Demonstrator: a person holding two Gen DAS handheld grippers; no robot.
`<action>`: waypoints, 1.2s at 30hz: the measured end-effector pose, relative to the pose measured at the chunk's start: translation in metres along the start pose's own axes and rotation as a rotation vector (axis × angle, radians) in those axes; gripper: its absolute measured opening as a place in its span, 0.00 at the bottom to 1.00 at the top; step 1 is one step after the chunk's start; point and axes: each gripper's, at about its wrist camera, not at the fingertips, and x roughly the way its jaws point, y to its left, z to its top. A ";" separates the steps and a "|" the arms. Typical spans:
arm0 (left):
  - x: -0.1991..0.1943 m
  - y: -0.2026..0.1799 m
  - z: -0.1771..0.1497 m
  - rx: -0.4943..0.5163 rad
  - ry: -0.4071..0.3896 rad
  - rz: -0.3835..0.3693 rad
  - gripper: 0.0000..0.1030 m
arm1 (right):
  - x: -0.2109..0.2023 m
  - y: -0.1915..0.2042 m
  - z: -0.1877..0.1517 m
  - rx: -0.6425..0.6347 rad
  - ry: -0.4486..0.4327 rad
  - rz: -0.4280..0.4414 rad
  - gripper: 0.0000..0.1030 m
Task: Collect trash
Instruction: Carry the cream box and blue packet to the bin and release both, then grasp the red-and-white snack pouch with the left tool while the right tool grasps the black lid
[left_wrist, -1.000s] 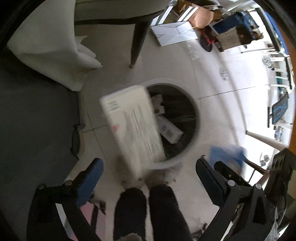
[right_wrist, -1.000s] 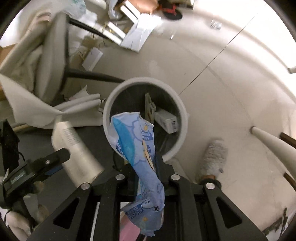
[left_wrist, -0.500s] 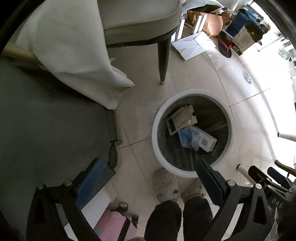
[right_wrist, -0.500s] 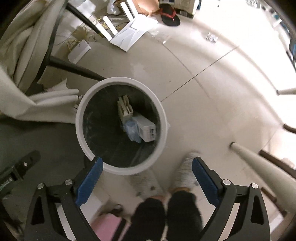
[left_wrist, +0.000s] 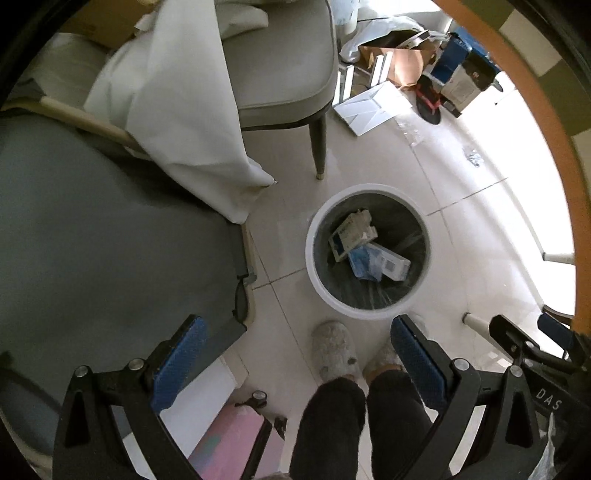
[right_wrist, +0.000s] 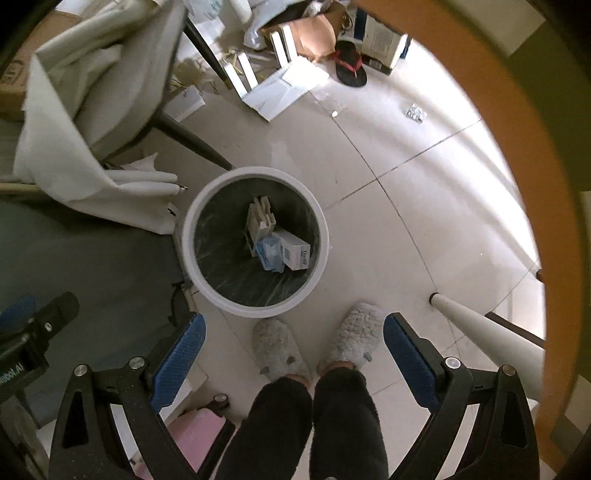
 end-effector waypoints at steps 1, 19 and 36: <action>-0.011 0.001 -0.005 0.005 0.000 0.003 0.99 | -0.013 0.001 -0.003 -0.003 -0.005 0.008 0.95; -0.210 0.018 -0.047 0.007 -0.110 -0.021 0.99 | -0.242 0.015 -0.053 -0.011 -0.108 0.112 0.96; -0.333 -0.180 0.017 0.228 -0.366 -0.030 0.99 | -0.354 -0.258 -0.018 0.565 -0.213 0.012 0.96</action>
